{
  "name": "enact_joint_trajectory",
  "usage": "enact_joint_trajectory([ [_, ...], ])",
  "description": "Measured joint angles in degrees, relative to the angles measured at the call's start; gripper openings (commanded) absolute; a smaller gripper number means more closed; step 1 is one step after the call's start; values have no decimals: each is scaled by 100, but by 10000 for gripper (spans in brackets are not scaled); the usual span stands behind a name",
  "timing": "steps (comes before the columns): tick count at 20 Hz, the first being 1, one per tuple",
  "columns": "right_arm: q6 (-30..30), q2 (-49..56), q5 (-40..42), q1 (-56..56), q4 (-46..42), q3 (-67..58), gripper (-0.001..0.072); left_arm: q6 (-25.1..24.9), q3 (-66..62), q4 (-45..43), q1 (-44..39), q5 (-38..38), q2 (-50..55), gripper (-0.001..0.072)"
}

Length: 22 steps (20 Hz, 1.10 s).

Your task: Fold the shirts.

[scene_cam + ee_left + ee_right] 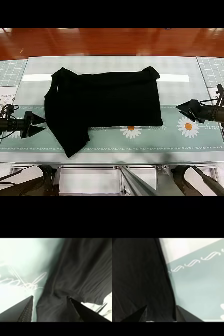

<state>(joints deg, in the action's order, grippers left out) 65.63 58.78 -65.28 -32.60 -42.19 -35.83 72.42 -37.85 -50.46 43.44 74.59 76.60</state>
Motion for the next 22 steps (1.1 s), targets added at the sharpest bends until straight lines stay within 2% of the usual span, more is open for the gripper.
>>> enact_joint_trajectory([
  [4,17,-2,-13,0,2,4,410,-22,0,90,-380,-138,199,503],
  [5,22,-2,-11,-2,4,4,410,-9,0,133,-505,-227,219,426],
  [6,42,-4,-13,-2,9,7,410,4,-2,149,-640,-374,240,111],
  [7,44,-2,-15,-4,11,4,410,24,-4,92,-752,-540,256,26],
  [10,96,-4,-31,-186,-116,11,410,-4,-111,46,-968,-584,275,26],
  [15,535,-4,-232,-496,-804,396,410,-66,-280,70,-1071,-315,269,26],
  [22,568,448,-450,-518,-417,802,410,-85,-323,76,-1095,-286,269,26],
])
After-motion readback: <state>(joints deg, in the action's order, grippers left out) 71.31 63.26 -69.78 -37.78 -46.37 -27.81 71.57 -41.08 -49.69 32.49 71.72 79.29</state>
